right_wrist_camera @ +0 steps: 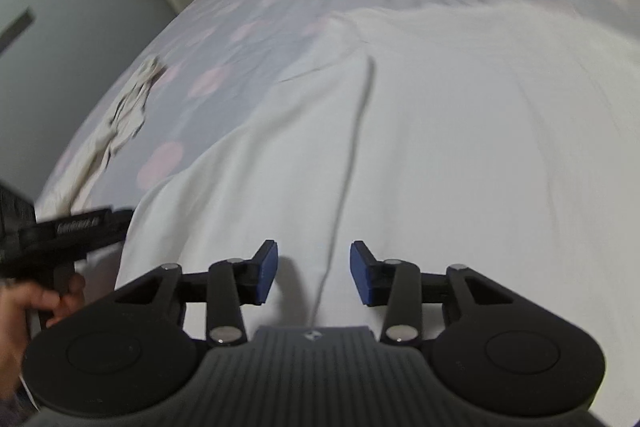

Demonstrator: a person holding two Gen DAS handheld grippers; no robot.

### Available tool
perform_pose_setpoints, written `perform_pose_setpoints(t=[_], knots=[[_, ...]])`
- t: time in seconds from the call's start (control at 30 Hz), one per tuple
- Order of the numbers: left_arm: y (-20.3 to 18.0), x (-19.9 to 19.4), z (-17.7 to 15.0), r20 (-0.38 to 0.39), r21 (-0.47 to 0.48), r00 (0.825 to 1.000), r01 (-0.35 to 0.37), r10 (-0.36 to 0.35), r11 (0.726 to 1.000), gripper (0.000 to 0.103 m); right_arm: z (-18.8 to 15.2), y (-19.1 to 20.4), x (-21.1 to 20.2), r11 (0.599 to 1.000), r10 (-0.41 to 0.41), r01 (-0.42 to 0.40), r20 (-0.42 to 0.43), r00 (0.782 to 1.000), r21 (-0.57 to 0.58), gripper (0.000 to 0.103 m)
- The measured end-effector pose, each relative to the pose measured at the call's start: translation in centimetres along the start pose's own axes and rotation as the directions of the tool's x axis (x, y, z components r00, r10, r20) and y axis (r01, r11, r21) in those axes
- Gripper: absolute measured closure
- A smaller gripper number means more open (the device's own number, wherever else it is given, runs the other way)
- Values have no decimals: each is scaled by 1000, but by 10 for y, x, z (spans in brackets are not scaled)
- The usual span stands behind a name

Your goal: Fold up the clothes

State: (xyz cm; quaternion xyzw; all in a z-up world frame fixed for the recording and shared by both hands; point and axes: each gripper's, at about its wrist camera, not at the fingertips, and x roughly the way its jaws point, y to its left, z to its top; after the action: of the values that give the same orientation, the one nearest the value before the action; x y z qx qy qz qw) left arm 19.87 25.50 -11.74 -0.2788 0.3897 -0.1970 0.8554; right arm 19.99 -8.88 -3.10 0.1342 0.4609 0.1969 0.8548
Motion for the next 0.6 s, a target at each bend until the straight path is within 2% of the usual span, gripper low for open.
perform_pose_setpoints(t=[0.07, 0.1, 0.2, 0.33, 0.43, 0.5, 0.57, 0.6], knots=[[2, 0, 0, 1, -19, 1000, 3, -3, 1000, 101, 0, -4, 3, 999, 33, -32, -10, 999, 40, 77], [2, 1, 0, 1, -21, 1000, 1, -1, 1000, 101, 0, -4, 4, 998, 37, -37, -9, 999, 41, 102], [3, 1, 0, 3, -44, 1000, 3, -3, 999, 102, -2, -3, 0, 1000, 7, -7, 12, 1000, 15, 102], [9, 0, -1, 9, -88, 1000, 13, -12, 996, 102, -6, -11, 0, 999, -1, 1, 6, 1000, 40, 102], [8, -2, 0, 6, -80, 1000, 15, -14, 997, 102, -5, -10, -2, 999, -23, 22, 16, 1000, 39, 101], [8, -3, 1, -3, -92, 1000, 14, -14, 996, 100, -6, -11, -6, 998, -57, 56, 24, 998, 39, 96], [6, -5, 1, -5, -97, 1000, 4, -4, 995, 100, -9, -15, -16, 998, -38, 36, 24, 999, 46, 96], [3, -8, 1, -3, -91, 1000, -8, 8, 996, 100, -11, -16, -21, 999, -34, 33, 22, 999, 39, 92]])
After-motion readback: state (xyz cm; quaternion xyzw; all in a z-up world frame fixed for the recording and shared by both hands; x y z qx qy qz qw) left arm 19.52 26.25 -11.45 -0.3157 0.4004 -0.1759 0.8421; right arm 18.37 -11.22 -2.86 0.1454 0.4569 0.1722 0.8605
